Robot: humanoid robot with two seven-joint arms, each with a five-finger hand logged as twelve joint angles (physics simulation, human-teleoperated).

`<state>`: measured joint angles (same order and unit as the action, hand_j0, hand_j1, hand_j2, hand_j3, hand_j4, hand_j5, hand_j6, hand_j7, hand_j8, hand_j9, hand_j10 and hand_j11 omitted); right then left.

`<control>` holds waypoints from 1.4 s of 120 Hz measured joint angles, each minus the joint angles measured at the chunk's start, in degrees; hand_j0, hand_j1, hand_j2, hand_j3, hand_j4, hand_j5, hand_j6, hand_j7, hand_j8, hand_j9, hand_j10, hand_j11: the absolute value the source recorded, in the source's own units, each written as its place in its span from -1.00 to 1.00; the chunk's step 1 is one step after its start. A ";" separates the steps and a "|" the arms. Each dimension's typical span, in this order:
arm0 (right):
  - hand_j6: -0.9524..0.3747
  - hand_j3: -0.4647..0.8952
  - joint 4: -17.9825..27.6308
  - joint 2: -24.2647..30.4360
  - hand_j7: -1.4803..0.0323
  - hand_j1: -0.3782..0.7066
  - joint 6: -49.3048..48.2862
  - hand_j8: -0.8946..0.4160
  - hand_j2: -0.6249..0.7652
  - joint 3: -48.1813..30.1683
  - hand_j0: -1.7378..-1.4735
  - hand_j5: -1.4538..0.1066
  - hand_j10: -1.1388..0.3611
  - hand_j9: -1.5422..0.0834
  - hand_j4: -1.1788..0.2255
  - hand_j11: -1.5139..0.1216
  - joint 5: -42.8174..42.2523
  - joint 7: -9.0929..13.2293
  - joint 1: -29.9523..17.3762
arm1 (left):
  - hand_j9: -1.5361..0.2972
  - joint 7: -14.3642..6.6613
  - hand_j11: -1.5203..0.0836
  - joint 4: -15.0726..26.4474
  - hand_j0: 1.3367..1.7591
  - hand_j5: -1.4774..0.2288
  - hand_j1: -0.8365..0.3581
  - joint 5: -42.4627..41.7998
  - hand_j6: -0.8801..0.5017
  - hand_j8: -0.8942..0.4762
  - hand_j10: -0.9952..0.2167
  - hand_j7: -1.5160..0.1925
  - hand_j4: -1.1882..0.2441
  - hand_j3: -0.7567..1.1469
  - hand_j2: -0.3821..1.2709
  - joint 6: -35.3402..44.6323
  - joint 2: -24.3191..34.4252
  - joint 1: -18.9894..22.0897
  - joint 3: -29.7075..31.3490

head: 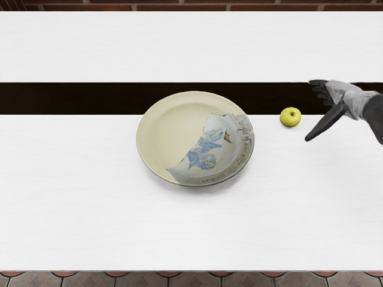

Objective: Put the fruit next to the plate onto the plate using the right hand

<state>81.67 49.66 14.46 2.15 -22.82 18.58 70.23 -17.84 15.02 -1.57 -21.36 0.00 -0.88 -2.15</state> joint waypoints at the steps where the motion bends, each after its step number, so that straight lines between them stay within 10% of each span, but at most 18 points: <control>1: 0.38 -0.32 -0.05 -0.53 0.90 -0.88 0.52 0.31 -0.11 0.85 -0.40 0.81 0.47 0.84 0.63 0.80 -0.03 0.63 0.69 | 0.68 0.00 0.90 0.00 0.52 0.73 0.98 0.00 0.27 0.31 0.64 0.77 0.66 -0.21 -0.54 0.00 0.00 0.00 0.00; 16: 0.38 -0.32 -1.14 -7.01 0.90 -0.87 5.81 0.31 -0.11 10.56 -0.40 0.80 0.47 0.84 0.63 0.79 -0.09 9.30 9.29 | 0.68 0.00 0.90 0.00 0.52 0.73 0.98 0.00 0.27 0.31 0.64 0.77 0.66 -0.21 -0.54 0.00 0.00 0.00 -0.01; 34: 0.38 -0.32 -4.68 -13.49 0.89 -0.87 7.69 0.31 -0.11 19.02 -0.40 0.80 0.47 0.84 0.62 0.79 0.24 12.96 16.89 | 0.68 0.00 0.90 -0.01 0.52 0.73 0.98 -0.01 0.27 0.31 0.64 0.77 0.66 -0.21 -0.54 0.00 0.00 0.00 0.01; 81: 0.37 -0.32 -24.60 -37.60 0.89 -0.86 8.02 0.30 -0.11 35.38 -0.40 0.80 0.47 0.84 0.62 0.79 1.71 16.01 19.96 | 0.68 0.00 0.90 -0.02 0.52 0.73 0.98 -0.01 0.27 0.31 0.64 0.77 0.66 -0.21 -0.54 0.00 0.00 0.00 0.02; 168: 0.15 -0.32 -29.79 -40.00 0.64 -0.54 8.31 0.08 -0.15 36.18 -0.40 0.55 0.27 0.60 0.41 0.55 1.91 16.42 12.99 | 0.68 0.00 0.90 0.00 0.52 0.73 0.98 -0.01 0.27 0.31 0.64 0.77 0.66 -0.20 -0.54 0.00 0.00 0.00 0.03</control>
<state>51.87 9.67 22.77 38.33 -20.91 35.00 83.22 -17.84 15.01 -1.58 -21.36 0.00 -0.88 -2.12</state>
